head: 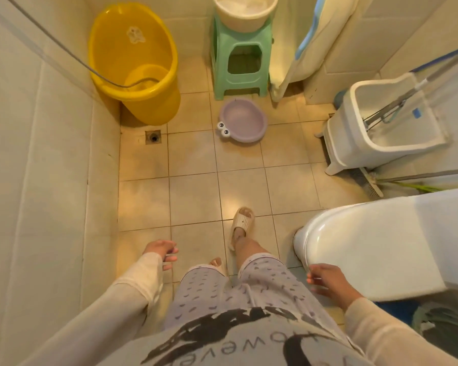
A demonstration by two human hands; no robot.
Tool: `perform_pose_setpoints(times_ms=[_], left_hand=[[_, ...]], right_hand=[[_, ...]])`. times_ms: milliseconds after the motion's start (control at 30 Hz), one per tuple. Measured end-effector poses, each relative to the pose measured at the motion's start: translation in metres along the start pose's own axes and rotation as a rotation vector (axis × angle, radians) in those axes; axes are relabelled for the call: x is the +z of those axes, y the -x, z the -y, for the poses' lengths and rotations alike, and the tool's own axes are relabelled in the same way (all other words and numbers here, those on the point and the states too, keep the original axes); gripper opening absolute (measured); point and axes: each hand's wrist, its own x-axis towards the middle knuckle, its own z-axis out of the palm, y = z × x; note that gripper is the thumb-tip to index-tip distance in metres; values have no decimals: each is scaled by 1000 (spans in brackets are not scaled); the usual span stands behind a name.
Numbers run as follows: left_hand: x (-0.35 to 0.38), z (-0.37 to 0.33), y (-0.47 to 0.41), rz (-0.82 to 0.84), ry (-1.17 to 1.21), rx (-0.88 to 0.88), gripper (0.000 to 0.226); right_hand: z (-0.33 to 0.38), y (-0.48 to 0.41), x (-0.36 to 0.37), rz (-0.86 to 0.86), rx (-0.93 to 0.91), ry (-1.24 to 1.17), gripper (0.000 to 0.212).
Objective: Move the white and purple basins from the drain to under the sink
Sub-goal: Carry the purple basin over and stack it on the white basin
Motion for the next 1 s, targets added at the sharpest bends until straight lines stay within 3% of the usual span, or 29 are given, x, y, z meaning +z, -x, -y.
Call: perform_pose_setpoints(times_ms=[267,533,600,667,800,1000], left_hand=[[-8,-38,-44,-67,151,-315,31],[-11,-127,-65,-107,344,-328,27],[-11,-158,-74,-114,350,-282,23],[-10,-193,-86,-142,334,-243,34],[-7,-272,-119,-113,158,-220,36],[-7,-399,-164,29,-100,-97,38]], right_hand=[[188,-41,42,109,-140,52,11],[349,-67,67,183,-275,202,20],[371,-74,73,184,-276,197,20],[384,-81,79,175,-254,211,19],[398,-99,87,121,-163,196,21],[397,-110,86,20,38,66,22]])
